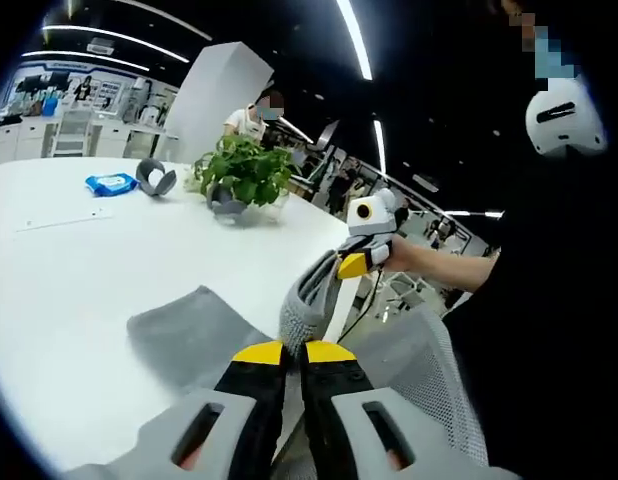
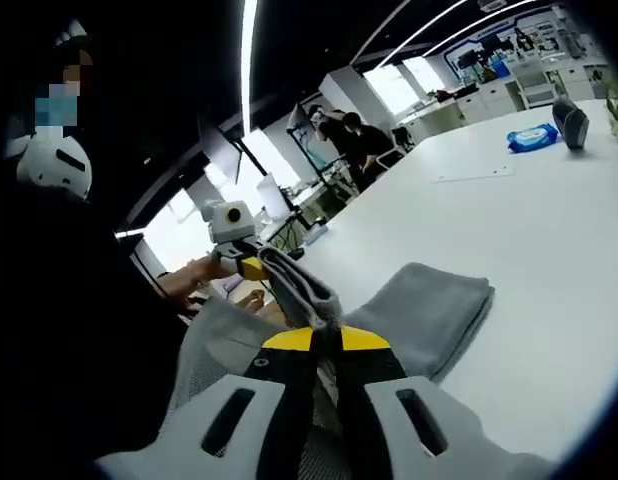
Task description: Fold the towel on the table until its edges align and the towel forms a compact rectangular stack.
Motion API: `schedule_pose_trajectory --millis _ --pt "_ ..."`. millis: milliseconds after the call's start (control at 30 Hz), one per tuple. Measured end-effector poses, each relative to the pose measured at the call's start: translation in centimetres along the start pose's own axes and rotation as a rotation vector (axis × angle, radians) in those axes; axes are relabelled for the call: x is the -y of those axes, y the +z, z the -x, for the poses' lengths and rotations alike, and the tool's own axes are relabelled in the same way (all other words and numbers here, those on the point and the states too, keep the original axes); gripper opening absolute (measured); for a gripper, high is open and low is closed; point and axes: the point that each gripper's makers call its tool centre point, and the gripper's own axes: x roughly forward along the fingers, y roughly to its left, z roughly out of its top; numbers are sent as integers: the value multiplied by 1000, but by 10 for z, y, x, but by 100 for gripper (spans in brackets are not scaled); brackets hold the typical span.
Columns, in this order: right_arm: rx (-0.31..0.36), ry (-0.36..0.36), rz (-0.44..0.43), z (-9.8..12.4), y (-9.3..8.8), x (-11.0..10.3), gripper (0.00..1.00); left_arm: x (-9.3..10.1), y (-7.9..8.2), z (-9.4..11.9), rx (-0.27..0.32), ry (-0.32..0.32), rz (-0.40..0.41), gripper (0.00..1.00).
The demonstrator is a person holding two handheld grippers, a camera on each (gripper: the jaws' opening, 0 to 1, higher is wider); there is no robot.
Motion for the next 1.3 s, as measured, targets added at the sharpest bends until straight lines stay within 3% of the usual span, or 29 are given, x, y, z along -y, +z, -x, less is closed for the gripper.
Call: schedule_pose_trajectory --millis 133,200,467,733,1033,1300 --pt "0 4 -108 -4 7 16 4 -18 5 -4 9 13 46 5" --pt "3 -5 -99 -10 12 26 4 -27 6 -7 12 22 61 5" --pt "-53 -42 -213 -34 13 74 4 -75 -4 -22 -41 72 163 5" --pt "-40 -72 -302 -42 10 105 4 -107 -12 -36 -58 106 241 5" --pt "-14 -184 -299 -55 6 138 4 -140 -29 -52 -83 196 279 5" --pt "7 -274 -196 -63 6 157 4 -160 -31 -59 -60 267 232 5"
